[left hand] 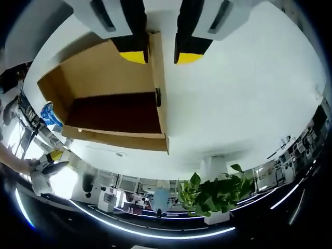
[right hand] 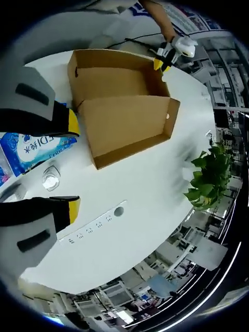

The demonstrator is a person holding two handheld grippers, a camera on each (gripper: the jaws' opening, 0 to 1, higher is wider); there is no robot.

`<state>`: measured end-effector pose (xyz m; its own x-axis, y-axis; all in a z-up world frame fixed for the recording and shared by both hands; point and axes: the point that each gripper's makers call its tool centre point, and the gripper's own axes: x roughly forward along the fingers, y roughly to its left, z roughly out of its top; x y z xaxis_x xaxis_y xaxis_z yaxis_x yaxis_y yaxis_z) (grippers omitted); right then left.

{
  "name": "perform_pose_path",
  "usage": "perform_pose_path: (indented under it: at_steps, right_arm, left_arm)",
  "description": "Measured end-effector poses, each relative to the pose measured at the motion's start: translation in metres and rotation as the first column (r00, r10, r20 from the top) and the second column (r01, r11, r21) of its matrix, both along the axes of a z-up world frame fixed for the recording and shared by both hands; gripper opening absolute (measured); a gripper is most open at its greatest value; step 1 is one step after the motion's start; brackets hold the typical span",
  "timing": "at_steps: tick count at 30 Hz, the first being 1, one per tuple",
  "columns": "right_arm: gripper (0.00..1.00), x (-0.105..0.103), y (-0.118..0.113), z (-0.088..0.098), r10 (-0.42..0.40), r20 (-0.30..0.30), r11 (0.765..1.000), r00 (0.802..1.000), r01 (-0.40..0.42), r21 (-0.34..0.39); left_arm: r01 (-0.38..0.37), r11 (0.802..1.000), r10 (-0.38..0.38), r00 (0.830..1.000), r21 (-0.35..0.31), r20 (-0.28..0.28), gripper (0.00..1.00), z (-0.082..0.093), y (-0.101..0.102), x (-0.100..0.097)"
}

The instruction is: Operate the shoe box by opening the lid, removing the specified soft item, and placing it in the target area until the item is outside and the box remains undamaged.

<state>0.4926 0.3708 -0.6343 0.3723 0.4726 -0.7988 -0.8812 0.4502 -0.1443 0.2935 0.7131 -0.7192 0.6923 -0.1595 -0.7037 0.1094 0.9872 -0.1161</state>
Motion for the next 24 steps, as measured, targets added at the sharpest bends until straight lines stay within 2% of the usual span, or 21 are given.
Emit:
perform_pose_path:
  at_steps: [4,5,18,24]
  right_arm:
    - [0.40,0.000,0.005,-0.003,-0.045,-0.013,0.999,0.999,0.045,0.024]
    - [0.40,0.000,0.006,-0.004,-0.060,-0.021,0.998,0.998,0.061,0.032]
    - [0.36,-0.003,0.022,-0.026,-0.139,-0.087,0.987,0.986,0.145,0.062]
    - [0.35,0.002,0.021,-0.037,-0.224,-0.133,0.971,0.966,0.233,0.058]
  left_arm:
    - [-0.001,0.999,0.000,1.000,-0.042,-0.018,0.08,-0.004,-0.010,-0.002]
    - [-0.017,1.000,0.017,1.000,-0.014,-0.009,0.07,-0.004,-0.006,0.000]
    - [-0.040,0.999,0.040,0.999,-0.020,-0.008,0.05,-0.006,-0.005,-0.001]
    - [-0.049,0.999,0.049,0.999,-0.004,-0.012,0.04,-0.007,-0.005,0.000]
